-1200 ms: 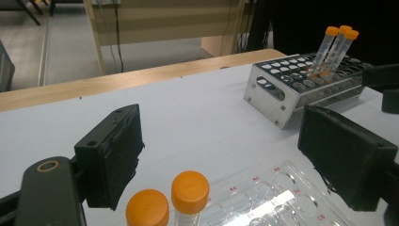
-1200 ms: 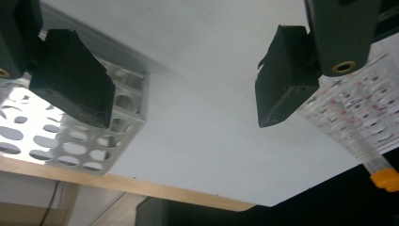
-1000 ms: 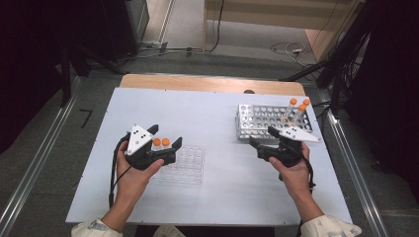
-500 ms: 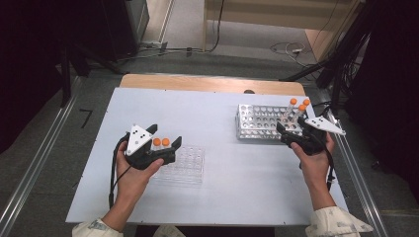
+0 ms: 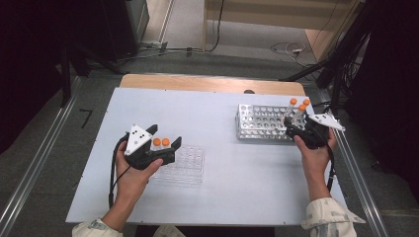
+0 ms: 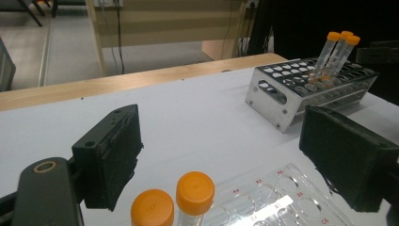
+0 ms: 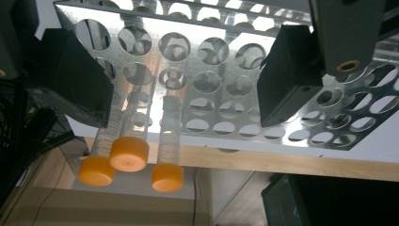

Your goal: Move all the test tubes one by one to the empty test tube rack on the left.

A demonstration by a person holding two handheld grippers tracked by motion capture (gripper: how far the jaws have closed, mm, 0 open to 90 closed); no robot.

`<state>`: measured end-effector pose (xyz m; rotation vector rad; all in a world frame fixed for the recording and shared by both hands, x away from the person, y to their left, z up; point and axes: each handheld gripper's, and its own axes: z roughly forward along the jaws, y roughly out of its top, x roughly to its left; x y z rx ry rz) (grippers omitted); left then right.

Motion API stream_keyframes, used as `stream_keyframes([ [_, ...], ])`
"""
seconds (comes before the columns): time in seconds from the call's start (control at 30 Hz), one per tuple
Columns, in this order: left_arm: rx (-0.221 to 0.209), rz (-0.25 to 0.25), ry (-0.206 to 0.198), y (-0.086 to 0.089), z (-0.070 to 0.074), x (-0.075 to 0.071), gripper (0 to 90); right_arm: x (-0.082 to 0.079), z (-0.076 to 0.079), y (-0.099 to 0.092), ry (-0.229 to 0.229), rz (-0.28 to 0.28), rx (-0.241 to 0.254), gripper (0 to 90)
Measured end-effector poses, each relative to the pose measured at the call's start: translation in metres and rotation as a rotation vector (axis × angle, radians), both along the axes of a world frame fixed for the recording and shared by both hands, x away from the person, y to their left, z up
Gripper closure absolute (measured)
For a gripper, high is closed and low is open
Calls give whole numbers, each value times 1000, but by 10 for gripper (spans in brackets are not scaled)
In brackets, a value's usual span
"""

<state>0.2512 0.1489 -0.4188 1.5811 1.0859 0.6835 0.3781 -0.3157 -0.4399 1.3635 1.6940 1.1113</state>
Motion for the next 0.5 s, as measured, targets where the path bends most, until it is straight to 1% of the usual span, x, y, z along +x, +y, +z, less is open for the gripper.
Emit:
stream_keyframes([
  [0.13,-3,2,-3,1,0,0,142,7,-5,-3,-6,-31,7,210],
  [0.23,-6,0,-5,1,0,0,142,11,-9,-4,-20,-30,7,233],
  [0.33,-2,-5,0,1,0,1,142,16,-12,-4,-21,-41,6,263],
  [0.5,-5,-10,2,-1,-1,1,145,25,-19,-7,-9,-62,-15,293],
])
